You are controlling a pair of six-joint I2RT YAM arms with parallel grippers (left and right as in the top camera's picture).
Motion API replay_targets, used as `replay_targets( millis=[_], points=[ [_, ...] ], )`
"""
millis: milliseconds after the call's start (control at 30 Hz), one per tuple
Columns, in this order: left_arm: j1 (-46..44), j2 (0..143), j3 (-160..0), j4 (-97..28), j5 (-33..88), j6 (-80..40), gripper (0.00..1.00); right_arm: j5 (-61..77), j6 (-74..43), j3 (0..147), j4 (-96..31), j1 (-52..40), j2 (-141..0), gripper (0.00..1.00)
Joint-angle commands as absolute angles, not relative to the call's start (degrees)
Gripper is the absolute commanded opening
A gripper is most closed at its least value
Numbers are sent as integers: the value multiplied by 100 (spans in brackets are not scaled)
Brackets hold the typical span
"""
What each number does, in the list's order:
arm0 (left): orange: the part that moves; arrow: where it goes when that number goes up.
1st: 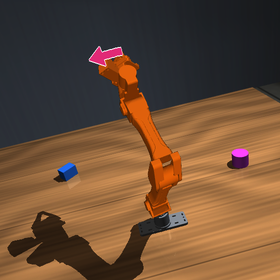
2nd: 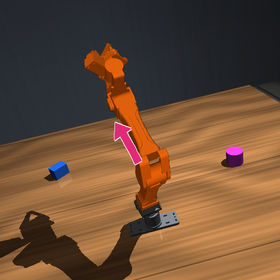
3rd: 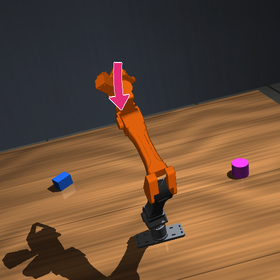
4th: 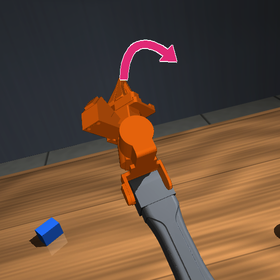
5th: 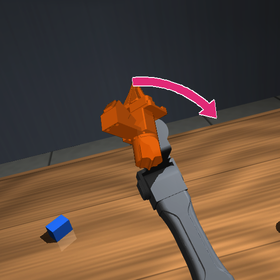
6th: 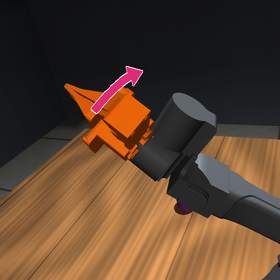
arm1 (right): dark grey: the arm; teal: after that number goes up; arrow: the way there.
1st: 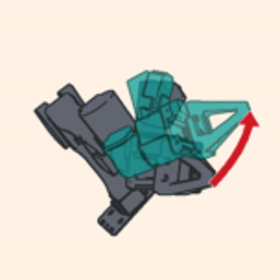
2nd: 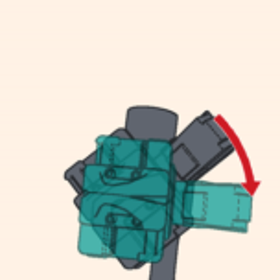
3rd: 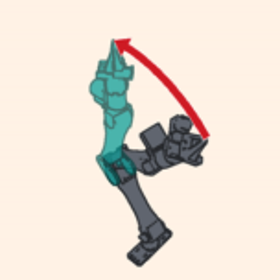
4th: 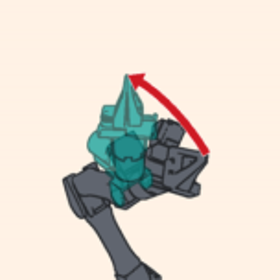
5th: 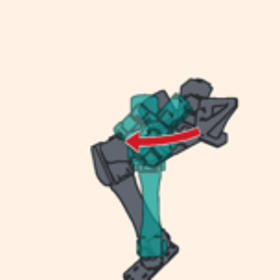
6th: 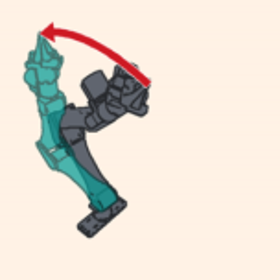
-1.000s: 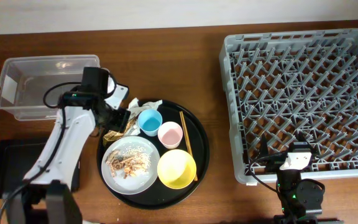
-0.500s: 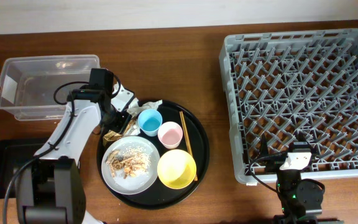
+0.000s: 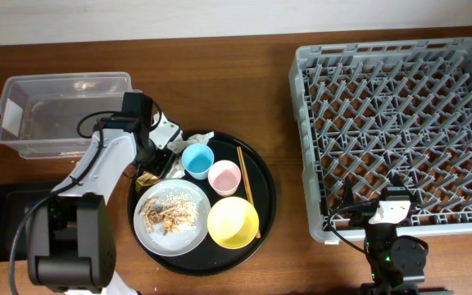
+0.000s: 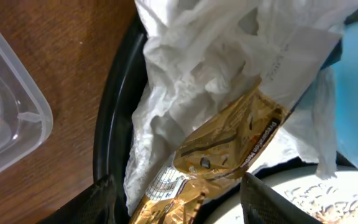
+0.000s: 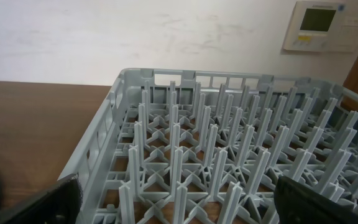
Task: Sort waste into correct bins and load items into the dishwasher rack
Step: 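Grasp the gold wrapper with the left gripper and lift it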
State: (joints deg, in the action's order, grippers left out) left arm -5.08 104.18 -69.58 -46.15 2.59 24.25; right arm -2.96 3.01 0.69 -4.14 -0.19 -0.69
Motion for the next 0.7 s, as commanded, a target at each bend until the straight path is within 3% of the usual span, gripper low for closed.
replay_targets(
  millis=[0,533,667],
  points=[
    [-521,10479,-6934,-4578,366,2499,63,-305,298,32,-451,8,-36,99],
    [-521,10683,-6934,-4477,517,2499,59,-305,298,32,-451,8,-36,99],
    [-521,10816,-6934,-4475,515,2497,52,-307,301,32,-451,8,-36,99]
  ],
)
